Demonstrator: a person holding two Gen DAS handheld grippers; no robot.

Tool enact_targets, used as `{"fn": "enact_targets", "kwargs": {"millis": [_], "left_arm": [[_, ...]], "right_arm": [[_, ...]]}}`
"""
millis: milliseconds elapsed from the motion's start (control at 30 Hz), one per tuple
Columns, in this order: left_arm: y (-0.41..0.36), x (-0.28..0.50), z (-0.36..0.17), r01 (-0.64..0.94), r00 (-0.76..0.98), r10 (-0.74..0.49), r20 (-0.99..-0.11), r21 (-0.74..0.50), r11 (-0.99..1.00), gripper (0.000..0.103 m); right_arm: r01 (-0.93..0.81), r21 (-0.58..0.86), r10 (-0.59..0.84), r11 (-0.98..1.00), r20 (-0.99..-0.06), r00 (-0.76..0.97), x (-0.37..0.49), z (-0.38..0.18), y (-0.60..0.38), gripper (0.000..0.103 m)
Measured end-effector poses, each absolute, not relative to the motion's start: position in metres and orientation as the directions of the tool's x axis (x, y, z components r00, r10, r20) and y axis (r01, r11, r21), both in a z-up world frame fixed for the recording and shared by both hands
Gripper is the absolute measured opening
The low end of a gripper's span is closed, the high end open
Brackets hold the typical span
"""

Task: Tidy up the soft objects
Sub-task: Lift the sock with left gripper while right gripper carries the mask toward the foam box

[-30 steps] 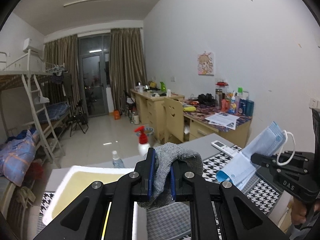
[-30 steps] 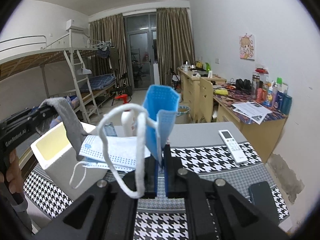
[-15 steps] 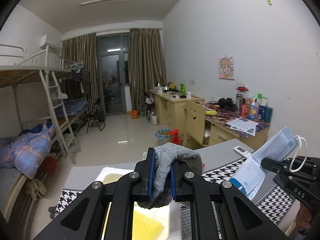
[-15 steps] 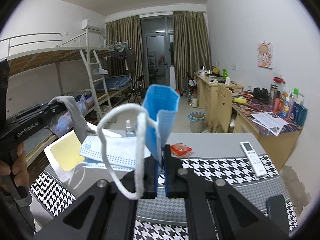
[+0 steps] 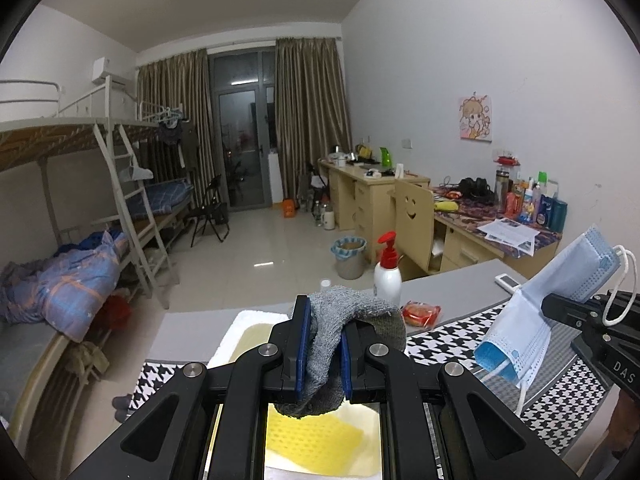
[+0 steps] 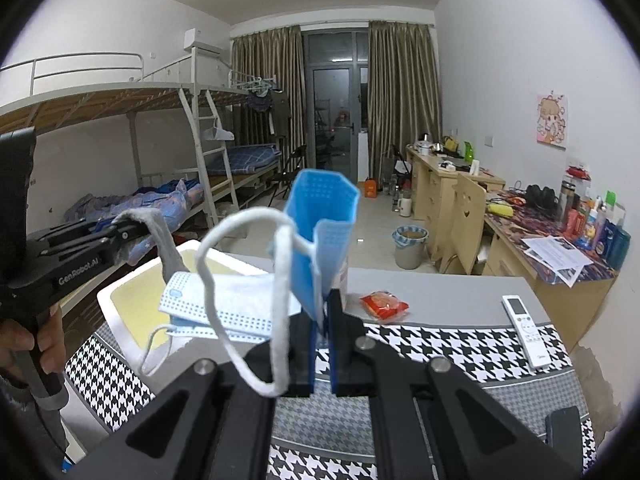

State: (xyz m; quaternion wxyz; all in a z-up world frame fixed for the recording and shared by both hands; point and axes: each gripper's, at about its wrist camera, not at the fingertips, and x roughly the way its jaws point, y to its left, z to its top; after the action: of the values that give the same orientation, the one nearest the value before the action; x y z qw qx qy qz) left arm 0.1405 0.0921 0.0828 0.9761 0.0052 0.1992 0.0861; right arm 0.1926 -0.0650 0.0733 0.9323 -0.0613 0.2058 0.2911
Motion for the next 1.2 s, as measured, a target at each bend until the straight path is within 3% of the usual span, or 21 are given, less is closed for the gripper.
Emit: {"fn": "enact_targets", "kwargs": {"millis": [333,400,467,533,600,667,1200], "left_arm": [[0.104,0.149,0.069,-0.154,0.878,0.157,-0.453,0.043,0.987,0.016],[0.107,0.151,0.065,-0.146,0.867,0.152,-0.475,0.049,0.988,0.027],[0.109,0.152,0.062,-0.149,0.859,0.157,-0.487,0.055,0.987,0.063],[0.111,0.15,0.062,-0.148,0.862,0.157,-0.482,0.057,0.987,0.078],[0.114,0.146,0.062,-0.159,0.866,0.169,-0.471,0.061,0.985,0.082],[0.117,0.143,0.063,-0.167,0.871,0.173,-0.46,0.054,0.985,0.093],[0.141,0.117,0.074,-0.254,0.894,0.242,-0.378,0.018,0.967,0.102]], "right_arm": [[-0.572,-0.008,0.514,0.82,-0.43,0.742,0.195,0.074,-0.052,0.007],[-0.575,-0.016,0.512,0.818,-0.434,0.741,0.195,0.074,-0.047,0.007],[-0.578,-0.018,0.514,0.816,-0.434,0.74,0.196,0.074,-0.044,0.007],[-0.58,-0.021,0.515,0.815,-0.435,0.739,0.196,0.074,-0.039,0.007],[-0.584,-0.025,0.517,0.811,-0.437,0.736,0.196,0.074,-0.036,0.007],[-0.587,-0.026,0.518,0.81,-0.438,0.734,0.197,0.074,-0.034,0.007],[-0.612,-0.045,0.528,0.789,-0.46,0.714,0.201,0.074,-0.011,0.007]]}}
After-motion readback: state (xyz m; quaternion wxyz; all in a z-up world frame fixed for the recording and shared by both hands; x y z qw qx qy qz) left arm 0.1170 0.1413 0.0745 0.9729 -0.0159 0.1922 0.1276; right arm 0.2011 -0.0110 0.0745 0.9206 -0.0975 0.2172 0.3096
